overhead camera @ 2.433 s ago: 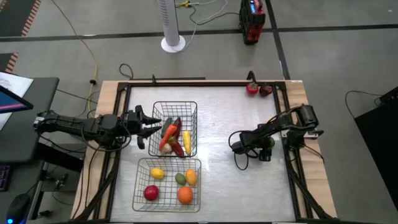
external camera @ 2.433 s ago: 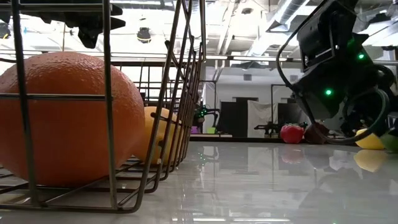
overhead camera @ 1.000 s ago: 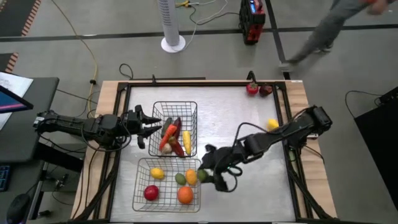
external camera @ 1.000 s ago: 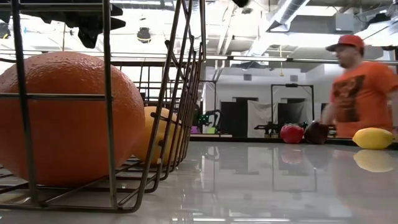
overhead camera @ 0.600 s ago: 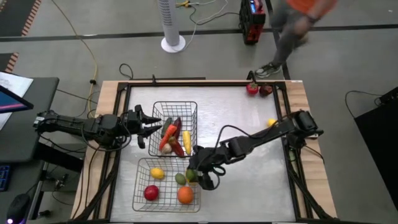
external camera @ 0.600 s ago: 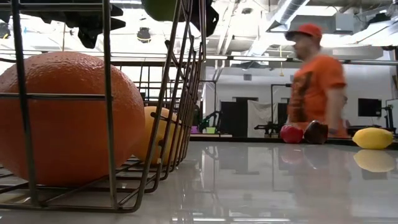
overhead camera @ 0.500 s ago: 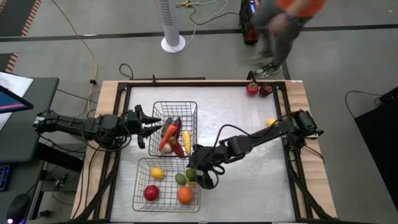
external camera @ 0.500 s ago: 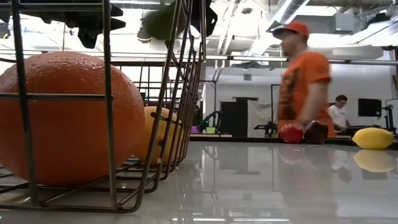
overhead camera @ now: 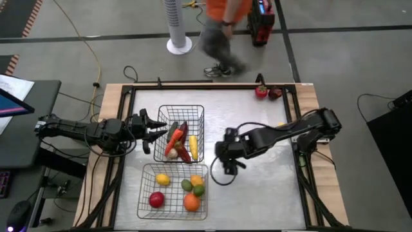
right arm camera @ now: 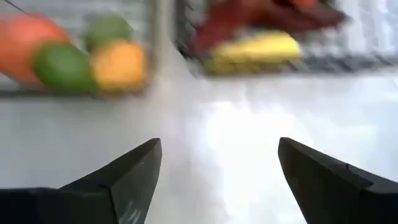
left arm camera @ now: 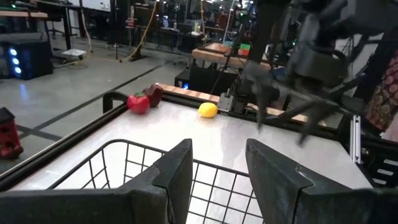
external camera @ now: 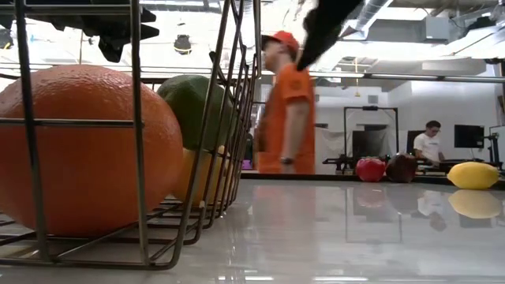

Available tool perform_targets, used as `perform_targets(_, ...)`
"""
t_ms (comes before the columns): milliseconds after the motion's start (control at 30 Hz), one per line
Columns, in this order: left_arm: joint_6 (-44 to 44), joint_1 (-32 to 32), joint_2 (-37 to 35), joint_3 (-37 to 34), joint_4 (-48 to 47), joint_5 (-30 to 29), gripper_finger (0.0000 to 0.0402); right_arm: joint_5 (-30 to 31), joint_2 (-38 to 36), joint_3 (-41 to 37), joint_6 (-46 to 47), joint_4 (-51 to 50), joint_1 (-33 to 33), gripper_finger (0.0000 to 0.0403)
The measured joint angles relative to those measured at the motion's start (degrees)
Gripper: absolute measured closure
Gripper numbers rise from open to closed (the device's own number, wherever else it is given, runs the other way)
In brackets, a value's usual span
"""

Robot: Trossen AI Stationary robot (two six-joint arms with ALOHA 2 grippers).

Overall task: Sort produce into baskets
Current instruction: Put the lemon into the silver wire basket

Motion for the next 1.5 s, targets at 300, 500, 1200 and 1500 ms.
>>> perform_targets(300, -0.05, 0.0, 0.0, 0.0, -0.04, 0.0, 0.0264, 6.1, -7.68, -11.92, 11.24, -28.35, -3.8, 0.0073)
perform_targets(500, -0.08, 0.0, 0.0, 0.0, 0.12, -0.01, 0.0264, 1.3, -9.3, -21.65, 18.78, -36.78, -15.49, 0.0076)
perform_targets(1200, 0.47, 0.0, -0.01, 0.0, -0.04, -0.33, 0.0264, -4.37, -6.09, -34.13, 6.94, -31.4, -47.53, 0.0076)
perform_targets(1500, 0.42, 0.0, -0.01, 0.0, -0.07, -0.3, 0.0264, -2.65, 4.38, -34.36, 1.82, -29.02, -49.07, 0.0097)
